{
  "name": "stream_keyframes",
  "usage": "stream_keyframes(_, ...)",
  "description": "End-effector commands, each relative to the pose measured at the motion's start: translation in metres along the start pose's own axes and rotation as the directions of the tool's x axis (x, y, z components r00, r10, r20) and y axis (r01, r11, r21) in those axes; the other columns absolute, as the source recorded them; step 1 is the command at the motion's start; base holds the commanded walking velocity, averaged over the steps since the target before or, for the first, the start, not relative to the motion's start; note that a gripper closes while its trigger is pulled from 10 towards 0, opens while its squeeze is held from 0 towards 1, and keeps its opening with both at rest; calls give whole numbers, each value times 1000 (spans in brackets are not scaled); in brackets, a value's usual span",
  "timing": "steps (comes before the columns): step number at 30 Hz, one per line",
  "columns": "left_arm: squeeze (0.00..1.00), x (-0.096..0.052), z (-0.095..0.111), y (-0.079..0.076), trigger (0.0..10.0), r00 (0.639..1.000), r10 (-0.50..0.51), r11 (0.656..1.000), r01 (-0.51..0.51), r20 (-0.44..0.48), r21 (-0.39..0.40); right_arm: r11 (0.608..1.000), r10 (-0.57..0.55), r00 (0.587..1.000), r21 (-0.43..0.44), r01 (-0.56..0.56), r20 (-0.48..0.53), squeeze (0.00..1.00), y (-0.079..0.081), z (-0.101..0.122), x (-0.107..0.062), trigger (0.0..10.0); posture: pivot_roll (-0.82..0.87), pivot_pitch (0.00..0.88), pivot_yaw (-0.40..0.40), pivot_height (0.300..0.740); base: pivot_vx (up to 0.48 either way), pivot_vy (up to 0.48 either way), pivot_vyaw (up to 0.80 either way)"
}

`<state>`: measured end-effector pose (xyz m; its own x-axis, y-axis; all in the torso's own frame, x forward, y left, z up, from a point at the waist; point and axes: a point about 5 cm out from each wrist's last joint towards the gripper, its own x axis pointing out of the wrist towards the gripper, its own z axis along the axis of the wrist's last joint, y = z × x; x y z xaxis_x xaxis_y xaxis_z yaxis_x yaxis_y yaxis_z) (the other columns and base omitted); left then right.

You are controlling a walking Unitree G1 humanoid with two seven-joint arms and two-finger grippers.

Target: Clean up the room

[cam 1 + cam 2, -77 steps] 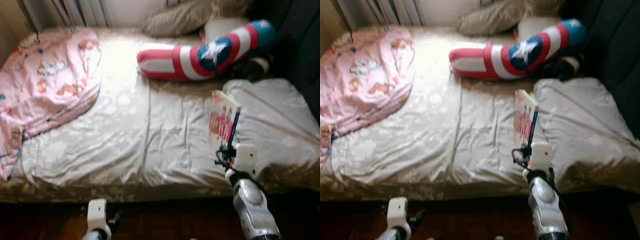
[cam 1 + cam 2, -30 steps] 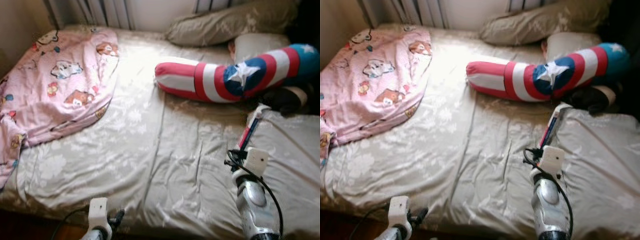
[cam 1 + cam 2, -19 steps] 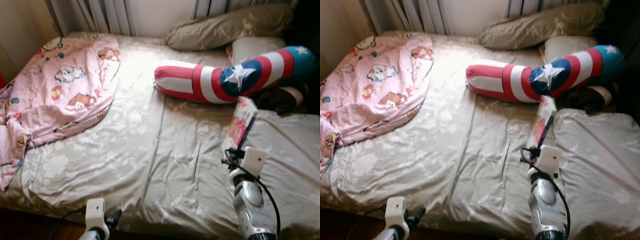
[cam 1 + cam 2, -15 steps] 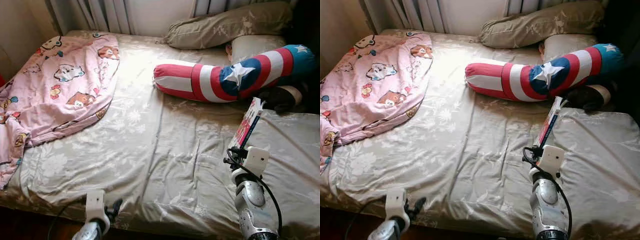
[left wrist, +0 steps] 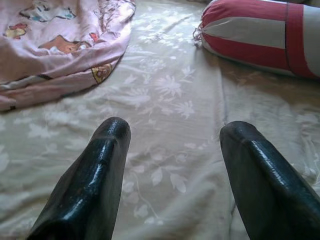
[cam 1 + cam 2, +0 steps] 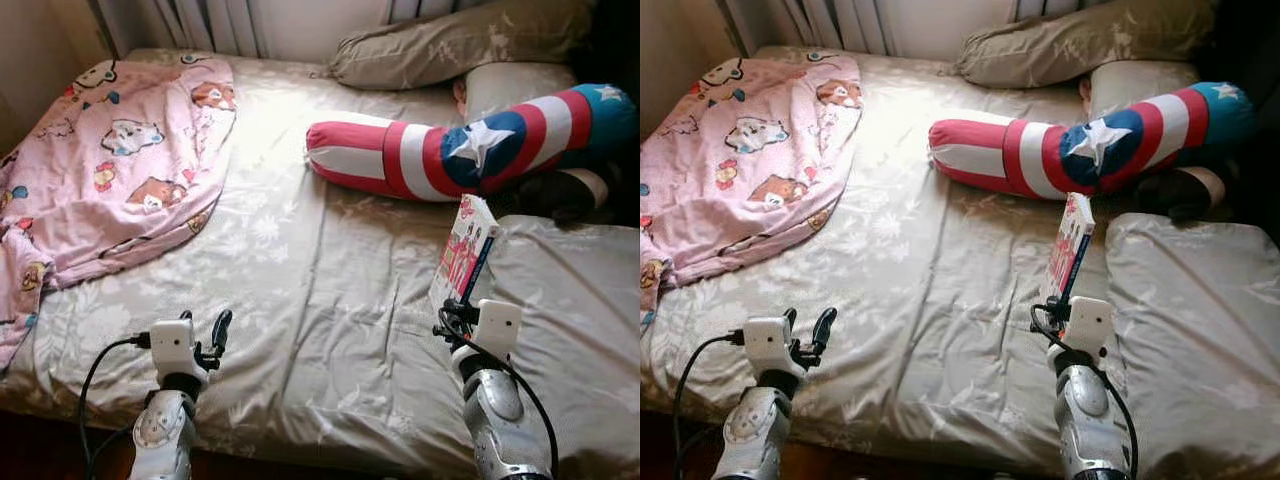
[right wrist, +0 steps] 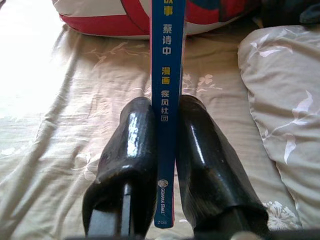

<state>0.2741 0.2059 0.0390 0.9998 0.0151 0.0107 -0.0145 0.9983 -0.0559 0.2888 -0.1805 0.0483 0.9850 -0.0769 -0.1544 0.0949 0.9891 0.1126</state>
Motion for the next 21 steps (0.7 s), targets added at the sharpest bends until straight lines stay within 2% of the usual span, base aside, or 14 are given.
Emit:
stream_keyframes(1, 0, -1, 1, -3, 10000, 1000, -5, 1000, 5, -1, -2, 1000, -5, 999, -24, 6, 40, 0, -3, 8, 1, 10000, -19, 185, -39, 740, 0, 0, 0)
stream_keyframes(5, 0, 0, 3, -11, 10000, 1000, -26, 1000, 26, 0, -17, 1000, -16, 1000, -18, 16, 26, 0, -4, 7, 2, 10000, -22, 180, -37, 730, 0, 0, 0)
stream_keyframes(10, 0, 0, 3, -12, 10000, 1000, -31, 999, 30, -4, -23, 1000, -15, 1000, -23, 15, 28, 0, -3, 6, 2, 10000, -26, 174, -33, 700, 0, 0, 0)
stream_keyframes(13, 0, -1, 3, -13, 10000, 999, -33, 999, 33, -10, -25, 999, -32, 998, -1, 32, 53, 0, -4, 7, 0, 10000, -23, 168, -33, 700, 0, 0, 0)
stream_keyframes(21, 0, -1, 5, -14, 10000, 999, -36, 999, 36, -14, -28, 1000, -28, 998, -12, 29, 63, 0, -2, 9, 2, 10000, -16, 168, -36, 700, 0, 0, 0)
